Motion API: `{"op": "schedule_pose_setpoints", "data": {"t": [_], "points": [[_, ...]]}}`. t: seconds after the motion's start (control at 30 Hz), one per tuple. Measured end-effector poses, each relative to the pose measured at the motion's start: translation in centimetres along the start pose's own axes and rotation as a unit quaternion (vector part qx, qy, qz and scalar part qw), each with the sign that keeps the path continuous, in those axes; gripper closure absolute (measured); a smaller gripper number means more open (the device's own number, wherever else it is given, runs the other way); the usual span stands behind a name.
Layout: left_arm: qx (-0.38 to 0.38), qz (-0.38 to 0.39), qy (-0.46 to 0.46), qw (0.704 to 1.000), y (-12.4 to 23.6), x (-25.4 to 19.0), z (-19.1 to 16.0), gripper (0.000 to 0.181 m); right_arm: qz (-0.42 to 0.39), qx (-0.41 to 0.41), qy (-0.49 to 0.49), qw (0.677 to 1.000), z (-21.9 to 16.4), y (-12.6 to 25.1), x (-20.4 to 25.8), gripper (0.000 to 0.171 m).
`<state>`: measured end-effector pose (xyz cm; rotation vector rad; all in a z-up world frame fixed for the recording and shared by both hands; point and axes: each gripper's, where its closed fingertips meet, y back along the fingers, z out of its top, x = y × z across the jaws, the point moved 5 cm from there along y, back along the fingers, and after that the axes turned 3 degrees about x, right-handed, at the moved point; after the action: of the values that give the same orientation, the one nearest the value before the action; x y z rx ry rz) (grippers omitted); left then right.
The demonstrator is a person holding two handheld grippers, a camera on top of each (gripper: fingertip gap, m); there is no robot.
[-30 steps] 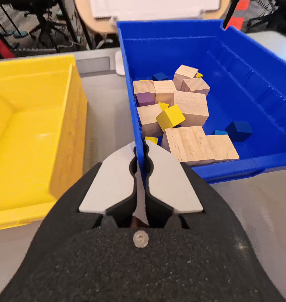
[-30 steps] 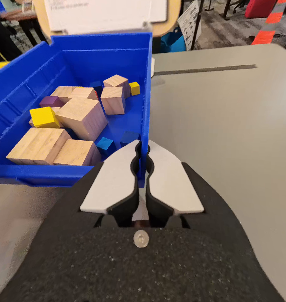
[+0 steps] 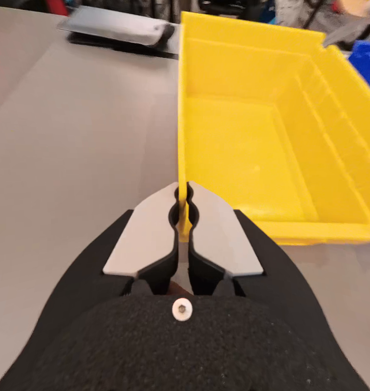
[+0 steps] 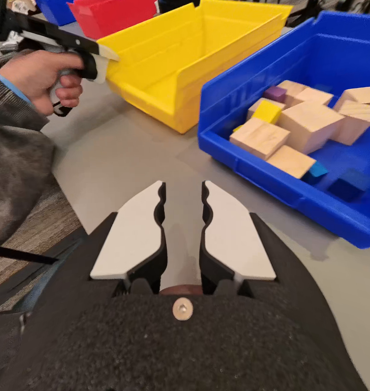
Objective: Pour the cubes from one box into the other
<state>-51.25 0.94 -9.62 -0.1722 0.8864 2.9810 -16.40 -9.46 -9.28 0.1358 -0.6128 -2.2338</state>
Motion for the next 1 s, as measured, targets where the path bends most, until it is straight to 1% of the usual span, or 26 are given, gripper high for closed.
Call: {"op": "schedule_pose_setpoints", "data": {"t": [0.03, 0.1, 0.2, 0.27, 0.3, 0.33, 0.37, 0.4, 0.47, 0.5, 0.57, 0.63, 0.7, 0.8, 0.9, 1.0], "points": [[-0.003, -0.011, 0.001, 1.0, 0.5, -0.6, -0.4, 0.178, 0.005, 0.004, -0.001, 1.0, 0.0, -0.4, 0.7, 0.138], [-0.021, 0.001, -0.013, 1.0, 2.1, -1.4, -1.8, 0.177, -0.001, -0.003, -0.012, 1.0, 0.0, -1.1, 1.8, 0.134], [-0.034, 0.0, -0.014, 0.999, 5.7, -2.7, -4.4, 0.176, -0.013, -0.014, -0.049, 0.999, 0.0, -2.7, 3.6, 0.129], [-0.035, 0.015, -0.004, 0.999, 8.4, -3.0, -6.2, 0.176, -0.037, -0.015, -0.058, 0.997, 0.1, -4.3, 4.9, 0.131], [-0.035, 0.024, 0.006, 0.999, 9.7, -3.0, -7.1, 0.177, -0.064, -0.011, -0.051, 0.997, 0.1, -5.0, 5.3, 0.132], [-0.035, 0.032, 0.018, 0.999, 10.9, -3.2, -7.8, 0.177, -0.088, -0.008, -0.036, 0.995, 0.3, -5.5, 5.5, 0.123], [-0.029, 0.038, 0.022, 0.999, 11.9, -3.5, -8.5, 0.177, -0.108, -0.019, -0.033, 0.993, 0.7, -5.7, 5.8, 0.124], [-0.022, 0.043, 0.022, 0.999, 12.7, -3.9, -9.1, 0.177, -0.113, -0.02, -0.03, 0.993, 0.9, -6.0, 6.2, 0.129], [-0.016, 0.05, 0.021, 0.998, 14.1, -4.7, -10.0, 0.177, -0.112, 0.0, -0.04, 0.993, 1.0, -6.6, 7.1, 0.162], [-0.019, 0.058, 0.021, 0.998, 14.7, -5.0, -10.4, 0.177, -0.129, 0.008, -0.029, 0.991, 1.1, -6.5, 7.2, 0.165], [-0.037, 0.068, 0.012, 0.997, 15.9, -5.7, -10.6, 0.176, -0.154, -0.003, -0.001, 0.988, 1.4, -6.0, 7.3, 0.166], [-0.067, 0.077, 0.005, 0.995, 17.3, -6.6, -9.6, 0.176, -0.164, -0.043, -0.002, 0.986, 2.6, -4.5, 7.4, 0.167], [-0.102, 0.088, -0.007, 0.991, 18.7, -7.9, -7.9, 0.176, -0.161, -0.059, -0.03, 0.985, 4.1, -2.6, 7.1, 0.168], [-0.145, 0.072, -0.017, 0.987, 19.9, -10.9, -4.8, 0.176, -0.2, -0.127, -0.021, 0.971, 7.5, 1.3, 5.7, 0.169], [-0.187, 0.02, -0.035, 0.981, 20.5, -15.6, -0.8, 0.175, -0.254, -0.189, 0.006, 0.948, 11.9, 6.9, 2.7, 0.169], [-0.228, -0.024, -0.059, 0.971, 20.2, -22.1, 3.9, 0.174, -0.298, -0.215, 0.008, 0.93, 15.3, 12.9, -2.0, 0.169]]}}
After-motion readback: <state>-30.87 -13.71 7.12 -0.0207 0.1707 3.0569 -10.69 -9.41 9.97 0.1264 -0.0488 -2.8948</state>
